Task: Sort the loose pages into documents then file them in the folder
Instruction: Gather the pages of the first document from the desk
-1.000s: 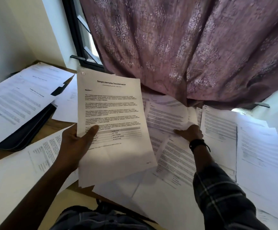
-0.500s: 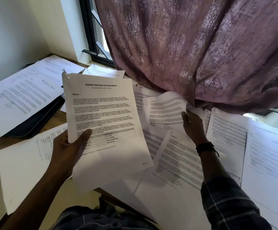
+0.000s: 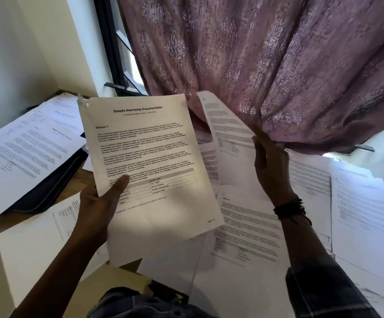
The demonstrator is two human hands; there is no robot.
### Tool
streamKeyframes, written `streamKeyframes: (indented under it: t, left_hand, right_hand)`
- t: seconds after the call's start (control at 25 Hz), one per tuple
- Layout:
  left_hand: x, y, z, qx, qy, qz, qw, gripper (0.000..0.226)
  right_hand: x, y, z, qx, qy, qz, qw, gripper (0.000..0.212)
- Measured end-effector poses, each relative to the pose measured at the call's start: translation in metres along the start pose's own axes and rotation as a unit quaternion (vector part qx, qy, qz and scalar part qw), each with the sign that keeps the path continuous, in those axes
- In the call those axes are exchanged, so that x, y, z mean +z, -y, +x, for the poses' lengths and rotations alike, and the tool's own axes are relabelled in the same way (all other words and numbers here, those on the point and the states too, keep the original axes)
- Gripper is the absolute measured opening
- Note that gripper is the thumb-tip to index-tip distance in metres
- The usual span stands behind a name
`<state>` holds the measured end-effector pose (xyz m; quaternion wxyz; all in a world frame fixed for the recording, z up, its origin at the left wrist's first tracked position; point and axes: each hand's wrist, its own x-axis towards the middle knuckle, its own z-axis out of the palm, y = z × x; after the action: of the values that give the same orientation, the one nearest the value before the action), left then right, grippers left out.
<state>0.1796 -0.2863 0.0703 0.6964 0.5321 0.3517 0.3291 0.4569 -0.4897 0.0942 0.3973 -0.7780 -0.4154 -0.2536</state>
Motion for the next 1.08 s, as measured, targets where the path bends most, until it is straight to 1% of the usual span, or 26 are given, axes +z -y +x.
streamKeyframes:
  t: [0.12, 0.2, 0.24, 0.32, 0.4, 0.48, 0.52, 0.64, 0.68, 0.76, 0.8, 0.84, 0.92, 0.96, 1.0, 1.08]
  left_hand:
    - [0.009, -0.007, 0.006, -0.014, 0.023, -0.022, 0.999, 0.018]
    - [0.016, -0.011, 0.008, -0.004, 0.056, -0.017, 0.998, 0.021]
    - [0.02, -0.012, 0.009, -0.002, 0.068, -0.012, 0.998, 0.022]
    - [0.026, -0.013, 0.012, -0.007, 0.087, -0.014, 0.996, 0.023]
    - [0.032, -0.011, 0.014, -0.021, 0.11, -0.008, 0.994, 0.021]
    - [0.039, -0.008, 0.015, -0.027, 0.13, 0.001, 0.991, 0.019]
    - [0.042, -0.005, 0.015, -0.028, 0.137, 0.009, 0.99, 0.018]
    - [0.048, 0.0, 0.014, -0.03, 0.165, 0.019, 0.986, 0.019]
    - [0.05, 0.002, 0.014, -0.027, 0.174, 0.019, 0.984, 0.02]
    - [0.056, 0.005, 0.016, 0.0, 0.182, 0.027, 0.983, 0.024]
    - [0.058, 0.007, 0.017, 0.023, 0.179, 0.04, 0.983, 0.025]
    - [0.061, 0.009, 0.018, 0.051, 0.174, 0.056, 0.982, 0.026]
    - [0.067, 0.01, 0.018, 0.116, 0.169, 0.096, 0.974, 0.032]
    - [0.071, 0.011, 0.019, 0.146, 0.173, 0.112, 0.967, 0.039]
    - [0.074, 0.012, 0.02, 0.166, 0.178, 0.126, 0.962, 0.044]
    - [0.079, 0.016, 0.019, 0.169, 0.196, 0.128, 0.957, 0.042]
  right_hand:
    - [-0.013, 0.029, 0.01, 0.01, -0.052, 0.038, 0.998, 0.036]
    - [-0.023, 0.053, 0.015, 0.064, -0.052, 0.092, 0.992, 0.032]
    - [-0.027, 0.062, 0.016, 0.102, -0.036, 0.135, 0.985, 0.029]
    - [-0.03, 0.074, 0.012, 0.209, 0.012, 0.221, 0.953, 0.022]
    - [-0.031, 0.078, 0.002, 0.325, 0.058, 0.285, 0.9, 0.019]
    - [-0.033, 0.077, -0.008, 0.391, 0.099, 0.339, 0.85, 0.021]
    - [-0.034, 0.077, -0.013, 0.41, 0.111, 0.355, 0.833, 0.022]
    - [-0.036, 0.075, -0.022, 0.433, 0.135, 0.347, 0.821, 0.027]
    - [-0.036, 0.07, -0.026, 0.432, 0.146, 0.363, 0.813, 0.033]
    - [-0.04, 0.065, -0.034, 0.424, 0.173, 0.427, 0.78, 0.052]
    - [-0.043, 0.065, -0.038, 0.411, 0.19, 0.441, 0.775, 0.055]
    - [-0.044, 0.066, -0.043, 0.39, 0.205, 0.424, 0.791, 0.05]
    - [-0.044, 0.067, -0.052, 0.345, 0.188, 0.313, 0.865, 0.032]
    - [-0.043, 0.068, -0.057, 0.33, 0.165, 0.269, 0.89, 0.031]
    - [-0.043, 0.068, -0.062, 0.323, 0.14, 0.238, 0.905, 0.032]
    - [-0.041, 0.065, -0.075, 0.328, 0.096, 0.18, 0.922, 0.029]
